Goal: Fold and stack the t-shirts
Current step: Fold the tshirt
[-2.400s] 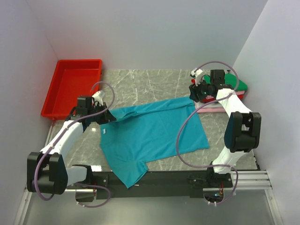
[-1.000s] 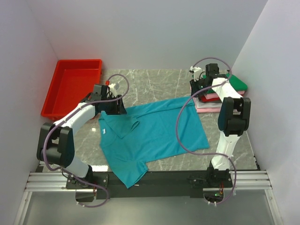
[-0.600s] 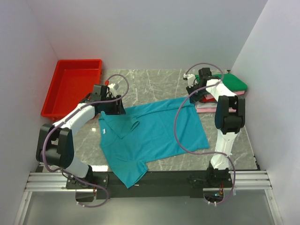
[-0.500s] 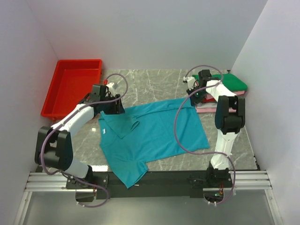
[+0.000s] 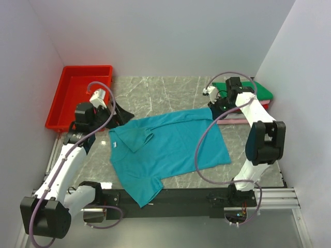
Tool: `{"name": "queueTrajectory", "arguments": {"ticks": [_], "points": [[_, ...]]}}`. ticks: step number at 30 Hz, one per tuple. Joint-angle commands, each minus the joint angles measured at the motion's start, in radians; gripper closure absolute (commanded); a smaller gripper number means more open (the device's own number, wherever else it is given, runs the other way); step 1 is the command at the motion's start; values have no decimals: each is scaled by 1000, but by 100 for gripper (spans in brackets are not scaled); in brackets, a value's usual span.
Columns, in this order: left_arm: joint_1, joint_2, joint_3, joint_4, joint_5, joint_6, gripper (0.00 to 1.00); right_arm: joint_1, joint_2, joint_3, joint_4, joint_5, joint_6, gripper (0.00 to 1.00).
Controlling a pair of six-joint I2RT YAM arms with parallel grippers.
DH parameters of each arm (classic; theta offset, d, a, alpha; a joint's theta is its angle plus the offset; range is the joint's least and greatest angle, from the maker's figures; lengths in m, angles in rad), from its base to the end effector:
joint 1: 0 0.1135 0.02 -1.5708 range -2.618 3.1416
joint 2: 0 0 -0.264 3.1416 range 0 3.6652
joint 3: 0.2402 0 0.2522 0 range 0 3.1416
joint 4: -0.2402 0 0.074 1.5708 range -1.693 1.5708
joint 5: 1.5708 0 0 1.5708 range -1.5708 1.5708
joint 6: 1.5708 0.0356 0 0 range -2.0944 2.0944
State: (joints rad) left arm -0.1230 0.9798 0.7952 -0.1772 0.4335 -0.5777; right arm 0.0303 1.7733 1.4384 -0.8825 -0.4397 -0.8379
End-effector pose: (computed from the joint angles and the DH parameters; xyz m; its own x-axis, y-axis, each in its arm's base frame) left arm 0.2206 -0.0423 0.3091 -0.5680 -0.4291 -0.7023 0.2281 0.7378 -0.6353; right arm 0.3603 0.0261 0.2486 -0.4976 -0.6879 -0.5284 -0.8138 0.5810 0.0100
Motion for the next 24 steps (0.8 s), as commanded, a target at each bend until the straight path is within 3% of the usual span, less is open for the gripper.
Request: {"name": "queueTrajectory", "arguments": {"ticks": [1,3,6,9,11,14,16,21,24], "points": [[-7,-22,-89,-70,192,-161,12,25,-127,-76,-131,-152,-201,73],[-30,-58,-128,-137,200,-213,16,78,-222,-186,-170,-229,-280,64],[-166,-141,-180,-258,64,-299,16,178,-401,-412,-133,-330,-453,33],[-347,-191,-209,-339,-82,-465,18,294,-572,-622,-27,-389,-585,20],[-490,-204,-247,-405,-130,-607,26,344,-642,-696,78,-386,-540,18],[-714,-201,-292,-453,-188,-816,36,367,-641,-687,77,-401,-510,19],[-900,-181,-283,-467,-226,-904,36,367,-634,-681,92,-358,-443,23],[-1243,-64,-136,-655,-268,-1120,34,350,-669,-714,212,-275,-302,25],[-1308,35,-41,-782,-291,-1166,32,333,-696,-739,284,-268,-251,25]]}}
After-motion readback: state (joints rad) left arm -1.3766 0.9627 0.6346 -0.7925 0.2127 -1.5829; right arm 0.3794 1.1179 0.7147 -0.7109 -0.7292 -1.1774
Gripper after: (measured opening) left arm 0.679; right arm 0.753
